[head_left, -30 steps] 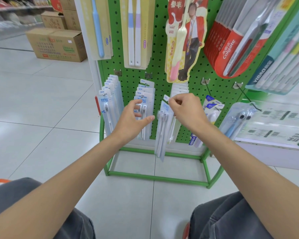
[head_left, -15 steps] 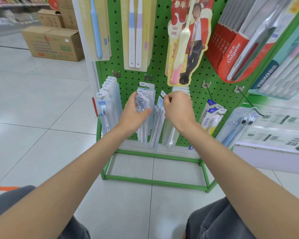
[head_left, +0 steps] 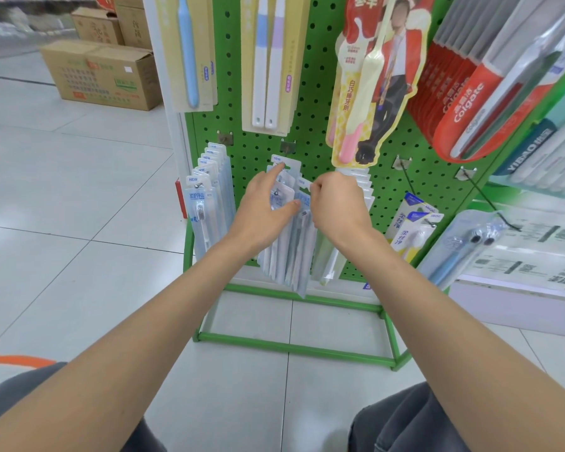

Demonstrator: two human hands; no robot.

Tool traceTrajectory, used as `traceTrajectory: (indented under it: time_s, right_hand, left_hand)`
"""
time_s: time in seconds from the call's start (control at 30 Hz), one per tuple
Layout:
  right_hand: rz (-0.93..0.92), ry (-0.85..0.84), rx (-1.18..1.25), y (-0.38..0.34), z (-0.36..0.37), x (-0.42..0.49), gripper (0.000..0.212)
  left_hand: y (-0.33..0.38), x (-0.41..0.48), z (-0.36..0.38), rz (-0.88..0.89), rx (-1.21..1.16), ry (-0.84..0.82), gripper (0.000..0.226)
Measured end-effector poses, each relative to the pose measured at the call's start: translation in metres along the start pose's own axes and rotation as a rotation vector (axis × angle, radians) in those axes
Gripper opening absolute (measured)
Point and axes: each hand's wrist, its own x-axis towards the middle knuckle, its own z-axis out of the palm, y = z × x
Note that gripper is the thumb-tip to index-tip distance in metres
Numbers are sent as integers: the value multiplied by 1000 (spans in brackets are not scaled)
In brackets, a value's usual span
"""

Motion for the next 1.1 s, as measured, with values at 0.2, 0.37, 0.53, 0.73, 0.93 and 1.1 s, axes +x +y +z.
traceTrajectory:
  time_s: [0.2, 0.37, 0.53, 0.73, 0.93, 1.1]
  right_hand:
    - [21, 53, -63, -3, -4, 5, 42]
    - [26, 13, -85, -4, 0, 8, 36]
    - [29, 34, -146, -8, 0, 4, 28]
    - [26, 50, -171, -13, 1, 4, 27]
    - [-7, 70, -145, -11, -3, 5, 17]
    - [-13, 58, -152, -11, -1, 4, 18]
  left_hand:
    - [-2, 7, 1, 39, 191, -3, 65]
    - [-4, 11, 3, 85, 248, 11, 64]
    - [-7, 17, 3, 71, 264, -27, 67]
    - [-2, 18, 0, 83, 277, 25, 57]
    - [-3, 15, 1, 144, 287, 45, 53]
    - [-5, 19, -1, 128, 178, -6, 50]
